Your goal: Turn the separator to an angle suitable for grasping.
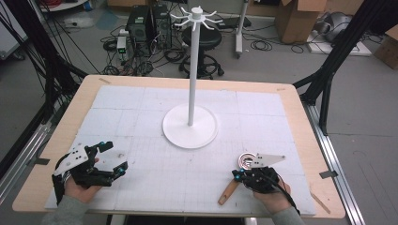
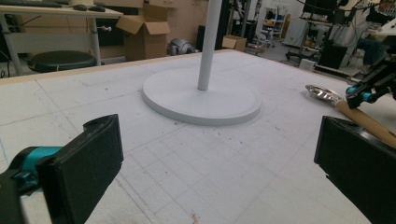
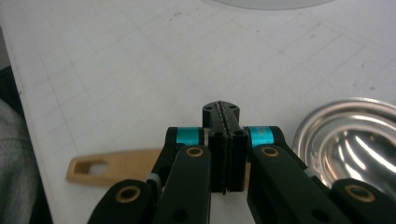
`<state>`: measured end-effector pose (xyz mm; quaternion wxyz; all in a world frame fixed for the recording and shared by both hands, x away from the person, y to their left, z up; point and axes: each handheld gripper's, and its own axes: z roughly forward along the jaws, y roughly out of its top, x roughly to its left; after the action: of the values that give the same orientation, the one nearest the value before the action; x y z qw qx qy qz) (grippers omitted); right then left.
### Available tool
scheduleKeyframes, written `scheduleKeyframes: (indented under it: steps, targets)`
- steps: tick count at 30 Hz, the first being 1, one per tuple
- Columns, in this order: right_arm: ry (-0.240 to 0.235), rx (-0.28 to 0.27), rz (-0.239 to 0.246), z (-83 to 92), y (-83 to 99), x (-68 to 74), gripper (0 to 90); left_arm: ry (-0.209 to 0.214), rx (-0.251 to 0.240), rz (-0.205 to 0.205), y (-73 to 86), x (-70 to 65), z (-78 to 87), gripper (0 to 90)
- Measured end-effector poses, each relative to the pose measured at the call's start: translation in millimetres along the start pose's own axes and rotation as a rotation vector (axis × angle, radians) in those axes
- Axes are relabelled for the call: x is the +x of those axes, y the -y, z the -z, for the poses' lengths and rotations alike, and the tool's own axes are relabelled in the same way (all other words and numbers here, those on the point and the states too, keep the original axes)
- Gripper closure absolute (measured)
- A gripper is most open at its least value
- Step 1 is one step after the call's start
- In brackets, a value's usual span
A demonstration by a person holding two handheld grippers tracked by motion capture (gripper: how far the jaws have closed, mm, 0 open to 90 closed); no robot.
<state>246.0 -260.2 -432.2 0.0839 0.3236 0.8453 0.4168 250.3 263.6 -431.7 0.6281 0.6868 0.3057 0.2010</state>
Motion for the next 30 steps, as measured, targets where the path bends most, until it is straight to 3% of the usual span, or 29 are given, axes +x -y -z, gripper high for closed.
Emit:
scheduleKeyframes:
  steps: [3, 10, 17, 26, 30]
  targets:
    - [0.002, -0.023, -0.016, 12.1, 8.0, 2.8, 90.0, -0.012, -0.003, -0.002, -0.5, 1.2, 0.3, 1.7]
    - [-0.024, -0.012, -0.02, 17.5, 15.5, 10.5, 90.0, -0.01, -0.011, 0.0, -0.8, 2.1, -3.6, 1.7]
    - [-0.043, 0.034, -0.006, 10.6, 17.9, 17.2, 90.0, -0.007, -0.011, -0.001, -0.8, 2.9, -7.2, 1.7]
    - [-0.064, 0.053, 0.0, 4.9, 18.0, 19.8, 90.0, -0.009, -0.004, -0.006, -0.9, 3.2, -8.0, 1.7]
    - [-0.084, 0.081, 0.028, -4.2, 15.1, 26.0, 90.0, -0.011, -0.002, -0.005, -0.8, 3.3, -7.6, 1.7]
